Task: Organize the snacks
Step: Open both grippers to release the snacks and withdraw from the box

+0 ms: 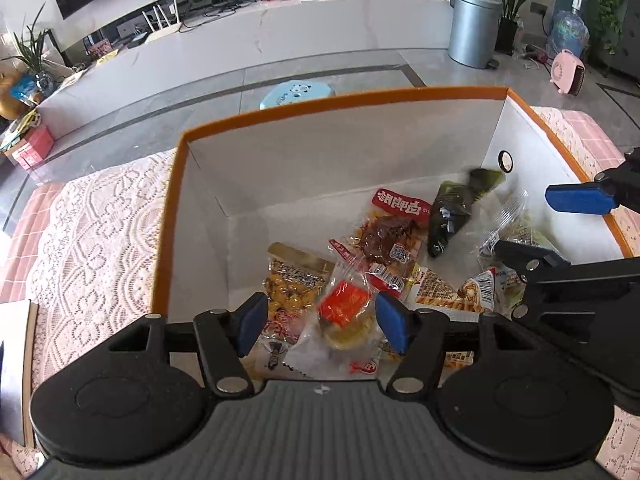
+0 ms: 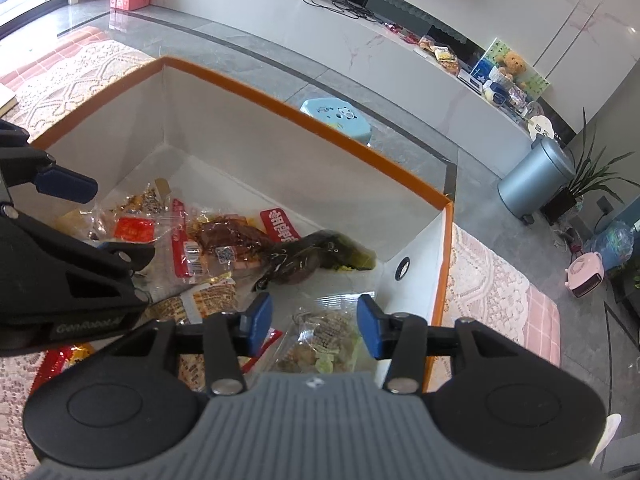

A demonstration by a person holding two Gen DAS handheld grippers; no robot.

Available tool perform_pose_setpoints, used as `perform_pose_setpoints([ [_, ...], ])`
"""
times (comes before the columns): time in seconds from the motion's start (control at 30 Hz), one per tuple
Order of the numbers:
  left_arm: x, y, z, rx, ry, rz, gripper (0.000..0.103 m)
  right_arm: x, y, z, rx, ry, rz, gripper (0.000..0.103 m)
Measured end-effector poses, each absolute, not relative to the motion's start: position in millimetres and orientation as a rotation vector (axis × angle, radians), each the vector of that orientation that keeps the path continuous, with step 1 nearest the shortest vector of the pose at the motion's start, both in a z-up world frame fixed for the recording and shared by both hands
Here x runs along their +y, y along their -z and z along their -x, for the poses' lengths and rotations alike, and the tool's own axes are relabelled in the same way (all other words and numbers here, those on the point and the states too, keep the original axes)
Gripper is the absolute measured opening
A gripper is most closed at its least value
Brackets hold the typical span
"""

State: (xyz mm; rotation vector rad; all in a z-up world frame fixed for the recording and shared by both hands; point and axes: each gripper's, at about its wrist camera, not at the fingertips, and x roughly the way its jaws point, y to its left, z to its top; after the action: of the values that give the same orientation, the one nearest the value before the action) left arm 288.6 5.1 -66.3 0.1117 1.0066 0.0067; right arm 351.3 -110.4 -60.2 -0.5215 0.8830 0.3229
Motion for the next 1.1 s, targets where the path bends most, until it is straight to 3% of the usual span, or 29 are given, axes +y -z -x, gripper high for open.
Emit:
perform_pose_setpoints([
  [0.2, 7, 56, -282, 1.005, -0.008, -0.108, 0.074, -112, 49, -340, 0.868, -0.327, 0.515, 0.051],
  [0.47, 8, 36, -260, 0.955, -0.010, -0.084, 0.075, -116, 30, -320, 0.843, -0.329, 0.518, 0.072],
  [1.1, 10, -14, -134, 0.676, 0.106, 0.048, 0.087, -180, -10, -193, 0.610, -0.288, 0.161, 0.086],
])
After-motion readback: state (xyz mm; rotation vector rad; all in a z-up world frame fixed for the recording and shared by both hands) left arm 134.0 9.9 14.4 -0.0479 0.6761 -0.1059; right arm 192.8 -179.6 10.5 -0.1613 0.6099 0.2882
